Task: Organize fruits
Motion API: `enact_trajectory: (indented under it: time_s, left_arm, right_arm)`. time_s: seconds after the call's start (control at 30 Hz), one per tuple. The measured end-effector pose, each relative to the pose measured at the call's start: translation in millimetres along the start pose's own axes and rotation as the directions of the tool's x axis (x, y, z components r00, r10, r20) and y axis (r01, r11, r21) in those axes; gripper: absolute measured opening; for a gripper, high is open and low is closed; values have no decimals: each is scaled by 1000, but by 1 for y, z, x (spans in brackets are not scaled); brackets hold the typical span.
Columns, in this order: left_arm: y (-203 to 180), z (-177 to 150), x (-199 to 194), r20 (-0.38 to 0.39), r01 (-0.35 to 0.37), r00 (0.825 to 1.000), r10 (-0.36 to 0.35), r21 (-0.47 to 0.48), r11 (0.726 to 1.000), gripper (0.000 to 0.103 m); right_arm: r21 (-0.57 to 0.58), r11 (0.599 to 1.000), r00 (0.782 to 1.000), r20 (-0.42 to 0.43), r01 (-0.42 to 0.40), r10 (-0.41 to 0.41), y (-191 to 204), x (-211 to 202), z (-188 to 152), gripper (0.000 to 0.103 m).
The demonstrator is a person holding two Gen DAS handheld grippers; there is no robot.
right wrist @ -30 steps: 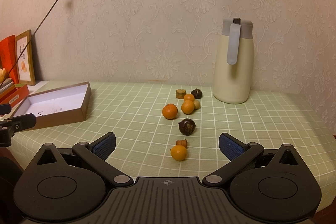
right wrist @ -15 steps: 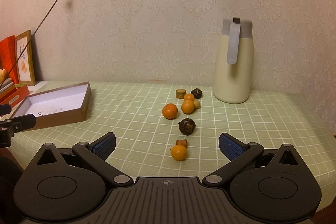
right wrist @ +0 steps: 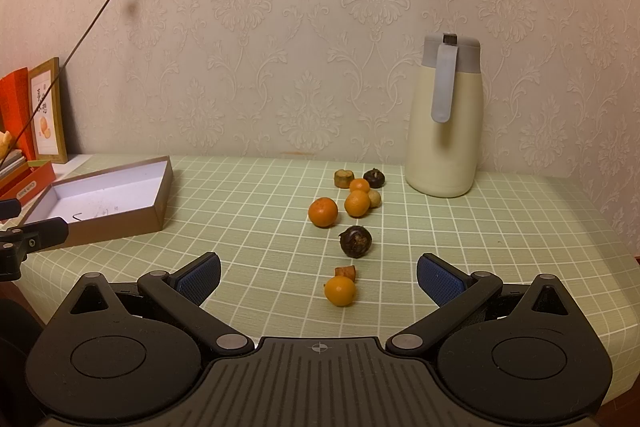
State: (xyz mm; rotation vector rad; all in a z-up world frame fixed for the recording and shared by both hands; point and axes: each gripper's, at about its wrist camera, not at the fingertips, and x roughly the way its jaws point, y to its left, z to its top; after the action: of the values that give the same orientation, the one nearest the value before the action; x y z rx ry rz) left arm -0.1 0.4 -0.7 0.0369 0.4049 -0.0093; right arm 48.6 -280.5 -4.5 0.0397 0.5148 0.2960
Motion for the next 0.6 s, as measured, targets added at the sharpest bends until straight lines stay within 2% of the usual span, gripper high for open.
enact_trajectory:
  time_s: [0.6]
  left_arm:
    - [-4,1,-1,3,-17,1000,17,21,1000,97]
  right_arm:
    - [3,1000,1000,10,8,-8,1,1,-1,103]
